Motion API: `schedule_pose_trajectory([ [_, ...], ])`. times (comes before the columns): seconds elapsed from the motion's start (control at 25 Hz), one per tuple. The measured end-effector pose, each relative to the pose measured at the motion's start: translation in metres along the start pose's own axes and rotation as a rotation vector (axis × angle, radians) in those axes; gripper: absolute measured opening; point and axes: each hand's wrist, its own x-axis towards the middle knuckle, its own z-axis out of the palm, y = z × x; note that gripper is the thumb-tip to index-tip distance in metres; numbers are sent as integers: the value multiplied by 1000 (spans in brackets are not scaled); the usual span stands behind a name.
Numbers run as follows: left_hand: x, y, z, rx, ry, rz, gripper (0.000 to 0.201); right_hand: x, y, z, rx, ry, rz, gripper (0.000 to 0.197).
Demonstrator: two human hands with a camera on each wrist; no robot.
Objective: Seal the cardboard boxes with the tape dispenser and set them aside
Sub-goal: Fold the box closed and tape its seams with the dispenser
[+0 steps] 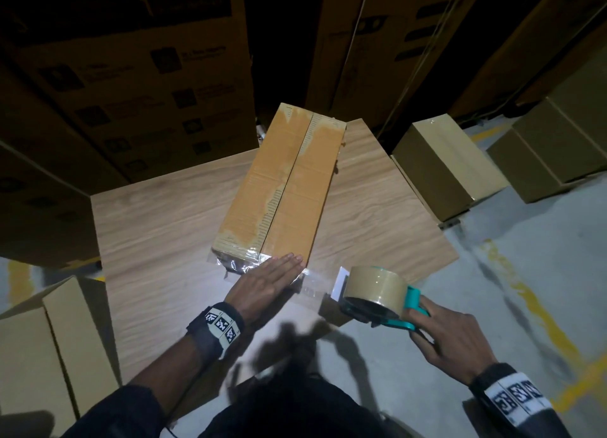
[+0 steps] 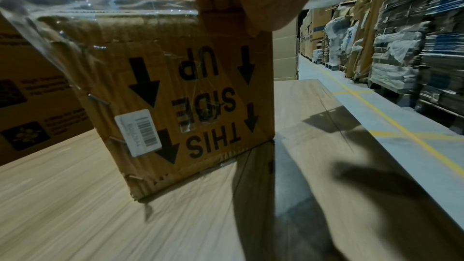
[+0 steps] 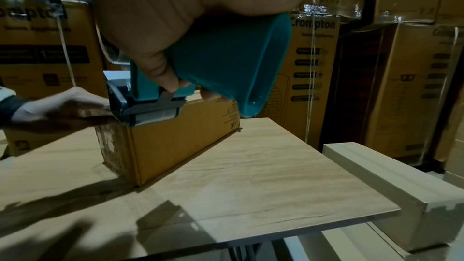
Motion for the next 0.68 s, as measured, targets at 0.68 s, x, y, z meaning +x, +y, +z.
schedule_pose_trajectory([
  [0.68, 3, 2, -2, -27, -74, -76, 69, 66, -15, 153, -69, -152, -63, 62],
])
